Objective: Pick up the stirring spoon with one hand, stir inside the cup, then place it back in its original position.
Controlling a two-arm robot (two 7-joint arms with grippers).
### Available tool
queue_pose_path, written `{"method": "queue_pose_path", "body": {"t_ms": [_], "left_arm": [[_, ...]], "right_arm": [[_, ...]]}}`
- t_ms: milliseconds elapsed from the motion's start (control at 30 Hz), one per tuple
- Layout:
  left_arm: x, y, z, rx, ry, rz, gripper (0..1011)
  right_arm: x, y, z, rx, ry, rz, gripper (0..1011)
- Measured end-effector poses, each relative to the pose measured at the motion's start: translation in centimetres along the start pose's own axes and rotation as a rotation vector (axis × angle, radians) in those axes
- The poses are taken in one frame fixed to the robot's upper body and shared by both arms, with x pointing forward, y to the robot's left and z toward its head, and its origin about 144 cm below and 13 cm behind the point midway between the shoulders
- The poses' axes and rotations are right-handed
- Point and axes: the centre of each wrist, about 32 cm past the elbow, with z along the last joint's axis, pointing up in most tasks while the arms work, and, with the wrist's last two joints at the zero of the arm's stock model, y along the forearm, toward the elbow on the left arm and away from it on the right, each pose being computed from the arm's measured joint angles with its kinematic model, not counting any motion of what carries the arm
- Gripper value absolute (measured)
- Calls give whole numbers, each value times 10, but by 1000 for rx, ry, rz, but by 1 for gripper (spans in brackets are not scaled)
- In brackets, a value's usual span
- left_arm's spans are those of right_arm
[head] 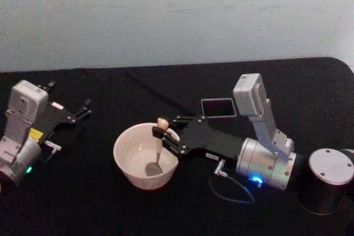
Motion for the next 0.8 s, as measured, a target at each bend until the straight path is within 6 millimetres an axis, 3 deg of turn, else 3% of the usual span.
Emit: {"method": "queue_pose_path", "body": {"t_ms": [400, 800], "left_arm": [[0, 0, 0, 0, 0, 0, 1001], [0, 0, 0, 0, 0, 0, 1001]], "right_arm": [[-4, 23, -1, -27, -17, 21, 214], [5, 43, -3, -31, -18, -31, 214]]}}
